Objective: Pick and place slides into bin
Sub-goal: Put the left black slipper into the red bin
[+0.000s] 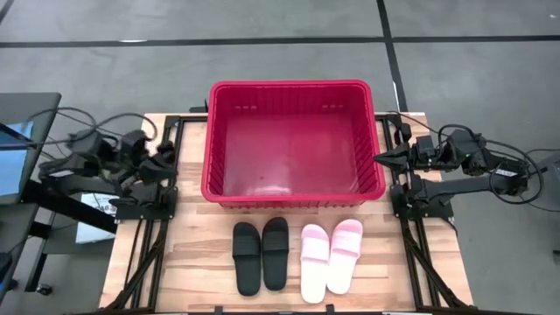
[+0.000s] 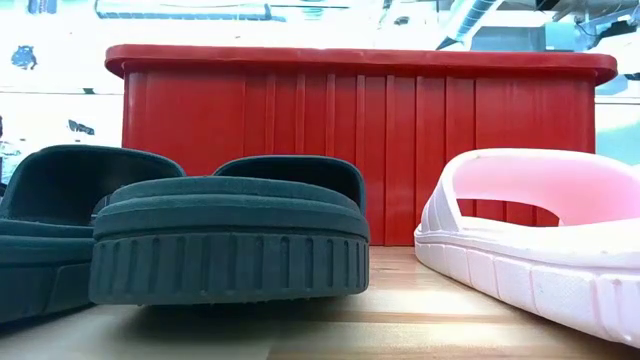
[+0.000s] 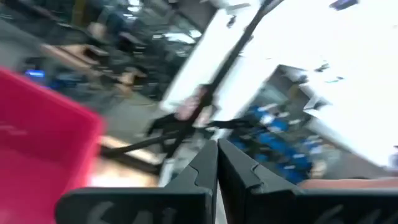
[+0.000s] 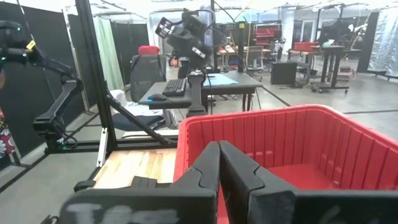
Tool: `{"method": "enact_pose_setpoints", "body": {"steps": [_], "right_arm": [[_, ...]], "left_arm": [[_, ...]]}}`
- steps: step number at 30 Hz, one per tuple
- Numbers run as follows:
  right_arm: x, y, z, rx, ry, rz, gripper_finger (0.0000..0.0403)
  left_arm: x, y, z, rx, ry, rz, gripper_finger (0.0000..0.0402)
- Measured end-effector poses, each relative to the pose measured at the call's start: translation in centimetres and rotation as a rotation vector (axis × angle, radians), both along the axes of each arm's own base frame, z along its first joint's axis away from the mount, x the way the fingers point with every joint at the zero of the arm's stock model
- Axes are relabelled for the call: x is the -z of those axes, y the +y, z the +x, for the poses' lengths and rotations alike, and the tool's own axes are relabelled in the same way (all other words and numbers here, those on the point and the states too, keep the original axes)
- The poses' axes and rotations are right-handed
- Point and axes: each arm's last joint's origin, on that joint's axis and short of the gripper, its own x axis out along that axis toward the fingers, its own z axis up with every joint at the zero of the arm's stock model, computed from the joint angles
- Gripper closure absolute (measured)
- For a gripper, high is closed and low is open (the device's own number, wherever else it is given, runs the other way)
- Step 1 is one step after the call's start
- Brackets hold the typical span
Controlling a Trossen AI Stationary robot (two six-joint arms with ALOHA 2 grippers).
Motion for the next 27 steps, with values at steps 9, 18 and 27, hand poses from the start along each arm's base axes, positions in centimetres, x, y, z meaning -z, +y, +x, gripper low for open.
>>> {"method": "enact_pose_setpoints", "body": {"steps": [9,18,27], "right_arm": [[0.0,0.0,0.0,0.001,-0.001,0.0,0.0403],[0.0,0.0,0.0,0.001,-0.001,0.0,0.0403],[0.0,0.0,0.0,0.0,-0.001,0.0,0.0403]], "left_arm": [[3.1,-2.0,3.6,0.174,-0.189,-0.163,0.0401],[2.6,-5.9,4.3,0.195,-0.294,-0.023,0.0401],[0.2,-8.9,4.7,-0.033,0.14,0.241,0.0401]]}}
